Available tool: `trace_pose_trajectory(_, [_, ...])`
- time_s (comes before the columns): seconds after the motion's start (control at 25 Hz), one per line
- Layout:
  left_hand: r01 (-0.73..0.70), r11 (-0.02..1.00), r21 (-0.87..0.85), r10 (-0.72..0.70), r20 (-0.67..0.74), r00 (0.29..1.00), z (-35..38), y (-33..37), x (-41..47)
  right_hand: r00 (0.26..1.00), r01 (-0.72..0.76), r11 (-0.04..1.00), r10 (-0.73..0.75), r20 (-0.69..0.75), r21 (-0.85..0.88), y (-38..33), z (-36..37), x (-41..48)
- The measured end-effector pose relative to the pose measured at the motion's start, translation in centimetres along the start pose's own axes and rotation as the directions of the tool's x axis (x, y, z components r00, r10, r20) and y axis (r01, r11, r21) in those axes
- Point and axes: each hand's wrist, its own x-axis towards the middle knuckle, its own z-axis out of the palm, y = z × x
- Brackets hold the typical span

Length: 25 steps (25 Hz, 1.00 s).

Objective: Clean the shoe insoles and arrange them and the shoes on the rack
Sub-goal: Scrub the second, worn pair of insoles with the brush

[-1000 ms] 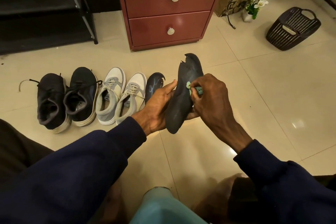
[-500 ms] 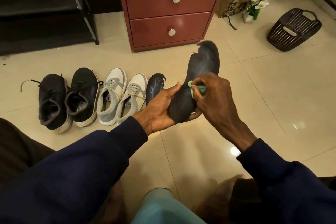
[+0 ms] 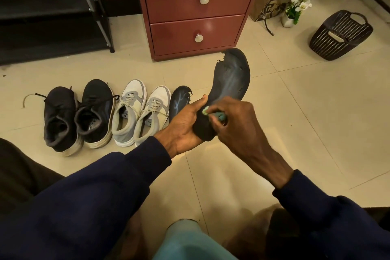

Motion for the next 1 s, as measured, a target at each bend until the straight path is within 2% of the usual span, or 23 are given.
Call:
trace_pose_trajectory(0.08, [0.025,1.000,0.000,-0.025,-0.030,0.999,-0.6,-0.1,0.1,0.974,0.074,0.992,-0.094,0.206,0.102,-1.5,0.0,-0.8])
trace_pose_trajectory(0.12, [0.028,1.000,-0.008,-0.028,-0.033,0.999,-0.8,-0.2,0.0,0.957,0.079,0.992,-0.104,0.270,0.100,-1.5,-0.4,-0.5])
trace_pose_trajectory(0.16, [0.021,1.000,-0.018,-0.021,-0.028,0.999,-0.8,-0.3,0.0,0.960,0.059,0.997,-0.070,0.271,0.049,-0.6,-0.5,0.0])
trace_pose_trajectory(0.28, [-0.017,0.998,-0.053,0.018,0.007,1.000,-0.1,-0.4,0.0,0.992,-0.078,0.982,0.094,0.089,-0.174,1.6,-1.2,1.0])
trace_pose_trajectory(0.32, [-0.028,0.999,-0.041,0.028,-0.001,1.000,-0.1,-0.3,0.1,0.996,-0.066,0.984,0.076,0.055,-0.162,1.5,-1.0,0.8])
trace_pose_trajectory(0.36, [-0.028,0.999,-0.017,0.028,-0.015,0.999,-0.2,-0.1,0.1,0.996,-0.024,0.994,0.033,0.080,-0.111,0.6,-0.6,0.4])
trace_pose_trajectory(0.48, [0.005,1.000,0.013,-0.005,-0.044,0.999,-1.0,-0.2,0.2,0.947,0.094,0.994,-0.107,0.304,0.060,-1.4,-0.8,-0.6])
trace_pose_trajectory(0.56, [-0.011,1.000,-0.010,0.011,-0.035,0.999,-1.1,-0.5,0.2,0.945,0.009,0.999,0.008,0.326,-0.051,0.3,-1.2,0.4])
trace_pose_trajectory(0.64, [-0.023,0.998,-0.052,0.023,0.000,1.000,-0.7,-0.8,0.3,0.953,-0.108,0.959,0.174,0.247,-0.260,2.3,-1.4,1.0])
trace_pose_trajectory(0.68, [-0.028,0.998,-0.053,0.028,0.005,1.000,-0.6,-0.8,0.3,0.953,-0.132,0.940,0.207,0.221,-0.313,2.5,-1.3,1.0])
trace_pose_trajectory(0.76, [-0.035,0.999,0.006,0.035,-0.023,0.999,-0.5,-0.5,0.2,0.975,-0.068,0.981,0.104,0.198,-0.179,1.1,-0.7,0.4])
trace_pose_trajectory(0.84, [-0.011,0.998,0.056,0.013,-0.043,0.999,-0.8,-0.5,0.2,0.958,0.025,1.000,-0.025,0.284,0.006,-0.8,-0.9,-0.6])
trace_pose_trajectory(0.88, [-0.007,0.998,0.055,0.010,-0.049,0.999,-0.9,-0.6,0.1,0.944,0.025,0.999,-0.034,0.329,0.032,-0.9,-1.2,-0.6])
trace_pose_trajectory(0.92, [-0.013,0.999,0.044,0.015,-0.047,0.999,-1.0,-0.6,0.1,0.941,-0.003,1.000,0.003,0.339,-0.002,-0.5,-1.4,-0.3])
trace_pose_trajectory(1.0, [-0.014,1.000,0.025,0.015,-0.006,1.000,-1.0,-0.8,0.2,0.968,-0.084,0.986,0.116,0.224,-0.145,1.6,-1.8,0.6])
